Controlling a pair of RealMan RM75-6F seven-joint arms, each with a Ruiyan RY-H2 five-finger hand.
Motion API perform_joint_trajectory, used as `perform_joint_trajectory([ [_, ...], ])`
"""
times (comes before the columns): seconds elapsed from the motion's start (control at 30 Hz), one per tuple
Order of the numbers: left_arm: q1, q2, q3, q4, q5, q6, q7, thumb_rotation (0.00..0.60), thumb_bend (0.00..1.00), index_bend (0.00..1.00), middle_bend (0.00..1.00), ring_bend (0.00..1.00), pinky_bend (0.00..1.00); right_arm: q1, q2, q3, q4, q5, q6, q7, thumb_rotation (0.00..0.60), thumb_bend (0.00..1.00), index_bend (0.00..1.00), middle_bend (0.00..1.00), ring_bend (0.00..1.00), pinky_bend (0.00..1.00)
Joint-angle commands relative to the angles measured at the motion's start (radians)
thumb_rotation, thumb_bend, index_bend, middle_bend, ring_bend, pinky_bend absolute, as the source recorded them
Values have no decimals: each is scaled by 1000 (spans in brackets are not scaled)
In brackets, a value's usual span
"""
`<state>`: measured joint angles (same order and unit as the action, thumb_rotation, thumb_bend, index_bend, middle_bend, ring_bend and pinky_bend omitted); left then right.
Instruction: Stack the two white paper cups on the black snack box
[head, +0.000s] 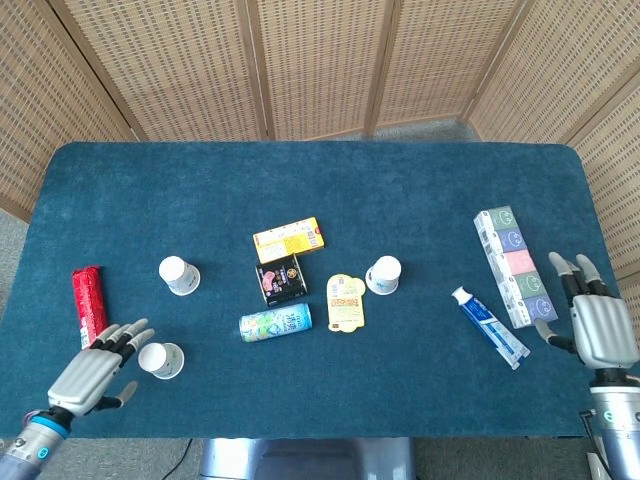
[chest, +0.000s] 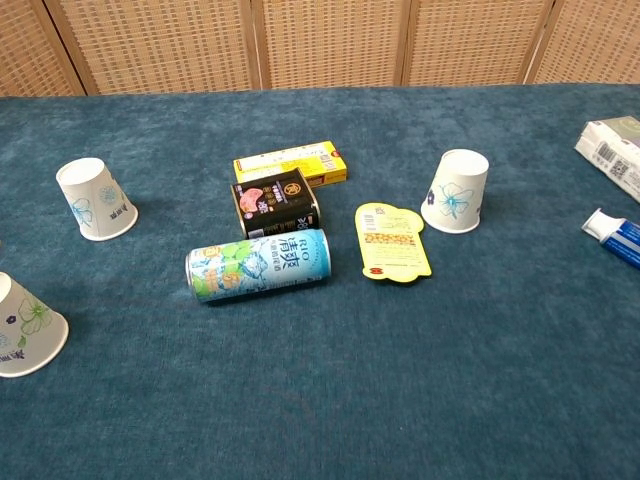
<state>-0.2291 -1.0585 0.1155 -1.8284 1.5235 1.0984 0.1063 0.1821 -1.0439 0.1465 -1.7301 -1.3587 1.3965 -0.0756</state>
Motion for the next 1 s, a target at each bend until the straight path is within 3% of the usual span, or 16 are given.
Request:
perform_joint_trajectory([
  [0.03, -9, -21, -4, 13, -8, -12, -7, 600, 478, 0, 0, 0, 71, -3, 2, -1, 1, 0, 2, 4, 600, 283, 0, 182, 0, 318],
  [0.33, -30, -107, -17, 68, -10, -26, 1, 600, 479, 5, 2, 0, 219, -14, 13, -2, 2, -2, 11, 25, 600, 284, 0, 183, 0, 318],
  [0.53, -35, -145, -21, 94, -30, -30, 14, 600, 479, 120, 124, 115, 432, -23, 21, -2, 3, 0, 18, 38, 600, 281, 0, 182, 0, 317],
  [0.63, -37, -159, -26, 107, -33, -23, 13, 600, 479, 175, 184, 170, 490, -25, 22, -2, 5, 1, 18, 43, 600, 283, 0, 183, 0, 318],
  [1.0, -53, -175, -41, 122, -45, -16, 0, 600, 478, 219, 248, 232, 545, -22, 18, 0, 16, 4, 8, 57, 600, 283, 0, 183, 0, 317],
])
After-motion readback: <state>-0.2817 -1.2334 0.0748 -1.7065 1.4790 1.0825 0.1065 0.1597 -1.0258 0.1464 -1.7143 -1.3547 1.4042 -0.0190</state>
